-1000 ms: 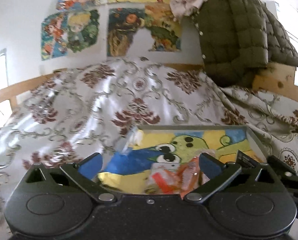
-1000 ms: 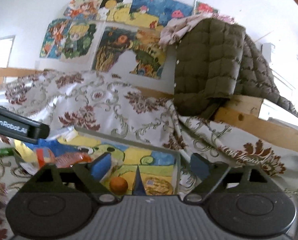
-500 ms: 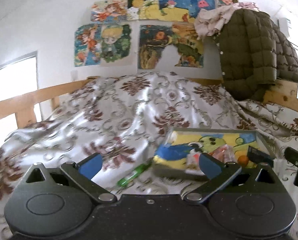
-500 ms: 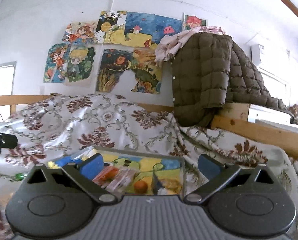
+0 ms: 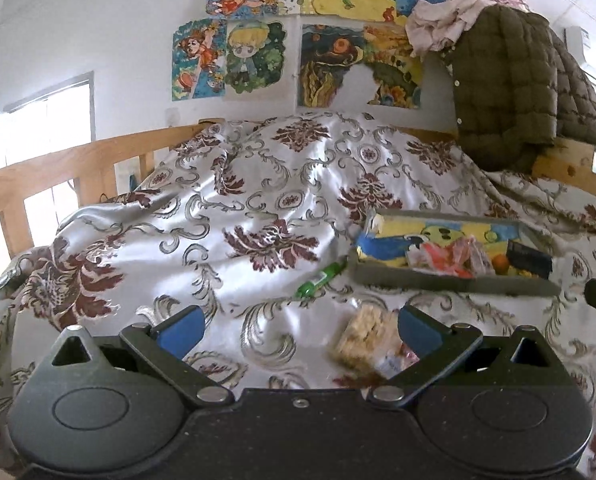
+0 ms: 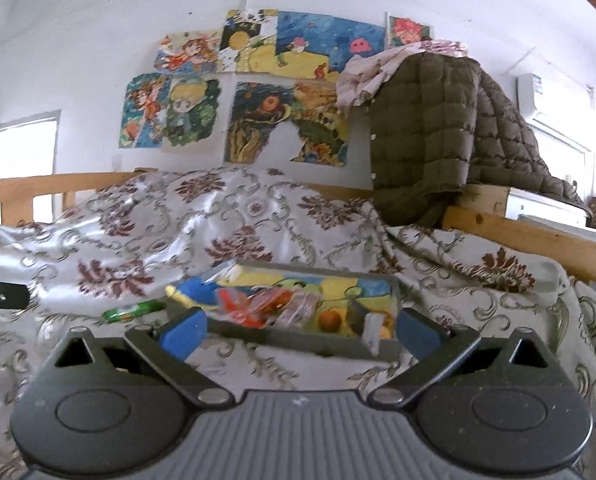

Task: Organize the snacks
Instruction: 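Lift both open tools from the tray toward the rice-crispy bar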

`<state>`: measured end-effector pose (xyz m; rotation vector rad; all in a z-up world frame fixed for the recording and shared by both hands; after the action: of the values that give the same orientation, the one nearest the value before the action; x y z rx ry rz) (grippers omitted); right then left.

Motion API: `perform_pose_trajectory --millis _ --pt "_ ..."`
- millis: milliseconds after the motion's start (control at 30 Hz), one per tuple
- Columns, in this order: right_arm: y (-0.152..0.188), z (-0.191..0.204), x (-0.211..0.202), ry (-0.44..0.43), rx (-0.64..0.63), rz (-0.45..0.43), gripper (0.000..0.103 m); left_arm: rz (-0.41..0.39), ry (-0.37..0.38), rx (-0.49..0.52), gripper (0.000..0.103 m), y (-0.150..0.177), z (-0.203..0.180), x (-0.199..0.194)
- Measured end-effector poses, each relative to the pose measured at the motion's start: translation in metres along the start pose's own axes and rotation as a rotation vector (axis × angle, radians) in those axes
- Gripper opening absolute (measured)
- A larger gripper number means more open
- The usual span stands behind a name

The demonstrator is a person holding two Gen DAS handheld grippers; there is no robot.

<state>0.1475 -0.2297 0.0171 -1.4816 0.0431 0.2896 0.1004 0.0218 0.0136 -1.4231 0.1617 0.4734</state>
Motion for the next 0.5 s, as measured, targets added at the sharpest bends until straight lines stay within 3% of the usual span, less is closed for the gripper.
perform_pose_trajectory --millis 500 --pt "0.034 0.055 -0.026 -0.071 -0.057 0.146 0.103 0.041 -0.018 -0.079 0.102 0.013 0.054 -0.021"
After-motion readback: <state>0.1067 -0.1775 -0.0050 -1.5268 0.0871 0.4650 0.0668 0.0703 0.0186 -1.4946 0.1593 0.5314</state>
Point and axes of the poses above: each gripper's, at about its wrist camera, not at the fingertips, and x roughly the way its jaws point, z to its left, y to its underside, the point moved 7 cm from there along x, roughly the way its jaws point, and after that the axes turned 10 degrees about x, right-handed, at the moved point
